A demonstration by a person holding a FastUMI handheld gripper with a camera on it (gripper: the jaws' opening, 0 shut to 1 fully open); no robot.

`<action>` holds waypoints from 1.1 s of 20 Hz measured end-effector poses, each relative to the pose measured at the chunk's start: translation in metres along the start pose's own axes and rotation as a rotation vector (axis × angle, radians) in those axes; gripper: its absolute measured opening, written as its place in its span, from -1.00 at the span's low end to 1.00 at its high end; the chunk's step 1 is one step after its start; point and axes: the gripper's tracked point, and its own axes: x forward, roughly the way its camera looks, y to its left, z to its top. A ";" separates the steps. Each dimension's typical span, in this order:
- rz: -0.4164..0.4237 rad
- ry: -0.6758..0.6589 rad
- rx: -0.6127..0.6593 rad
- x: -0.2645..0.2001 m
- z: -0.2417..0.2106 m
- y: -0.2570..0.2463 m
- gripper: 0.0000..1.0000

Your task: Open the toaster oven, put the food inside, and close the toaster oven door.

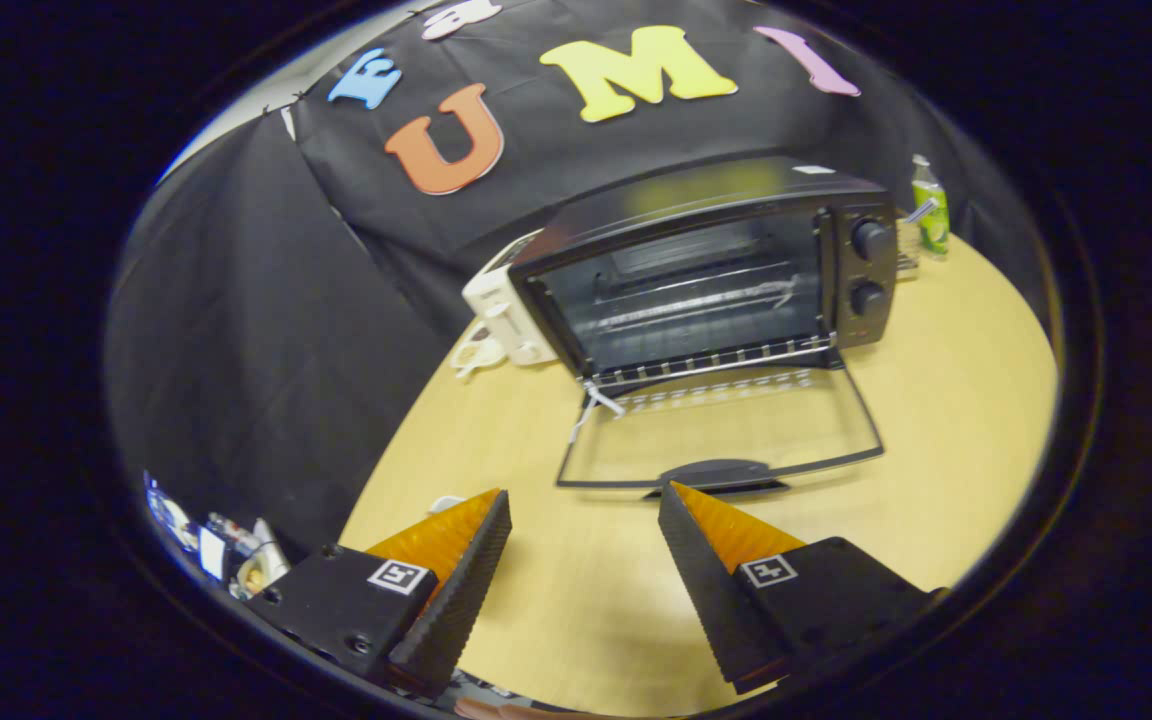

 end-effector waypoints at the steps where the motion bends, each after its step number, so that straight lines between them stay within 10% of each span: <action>1: 0.045 0.043 0.013 0.002 -0.009 0.011 0.94; 12: 0.226 0.409 0.103 0.032 -0.075 0.075 0.72; 22: 0.286 0.457 0.254 0.042 -0.073 0.077 -0.16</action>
